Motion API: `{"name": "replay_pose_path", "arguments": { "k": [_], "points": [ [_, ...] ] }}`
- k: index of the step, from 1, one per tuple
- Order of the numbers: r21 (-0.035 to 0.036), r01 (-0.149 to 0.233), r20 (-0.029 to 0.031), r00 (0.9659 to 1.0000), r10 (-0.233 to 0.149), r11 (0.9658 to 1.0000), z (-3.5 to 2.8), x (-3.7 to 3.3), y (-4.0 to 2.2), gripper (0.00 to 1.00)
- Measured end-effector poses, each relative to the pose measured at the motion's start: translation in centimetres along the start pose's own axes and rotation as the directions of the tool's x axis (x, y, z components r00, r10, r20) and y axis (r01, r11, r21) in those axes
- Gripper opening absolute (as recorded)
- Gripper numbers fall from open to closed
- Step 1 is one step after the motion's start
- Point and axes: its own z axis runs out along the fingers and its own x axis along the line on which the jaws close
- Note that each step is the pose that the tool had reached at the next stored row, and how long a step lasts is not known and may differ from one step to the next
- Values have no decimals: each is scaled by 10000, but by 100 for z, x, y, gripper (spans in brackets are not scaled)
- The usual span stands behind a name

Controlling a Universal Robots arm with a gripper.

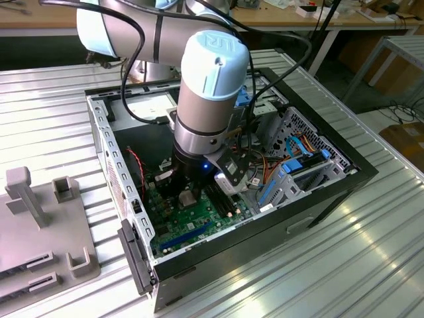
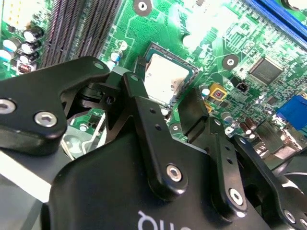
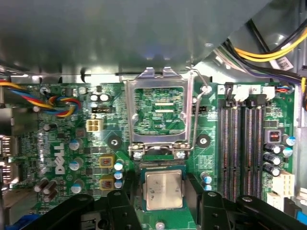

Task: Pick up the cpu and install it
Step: 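Place the cpu into insertion slot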

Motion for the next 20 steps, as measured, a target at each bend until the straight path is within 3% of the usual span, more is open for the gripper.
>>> {"name": "replay_pose_path", "arguments": {
  "k": [4,9,15,20],
  "points": [
    [2,-28,-5,10000,28,10000,-1,-15,0,54],
    [2,-26,-3,10000,26,10000,-6,44,0,54],
    [-3,-27,-3,10000,27,10000,-12,47,0,54],
    [-57,6,-4,10000,-6,10000,-14,48,-10,54]
  ]
}}
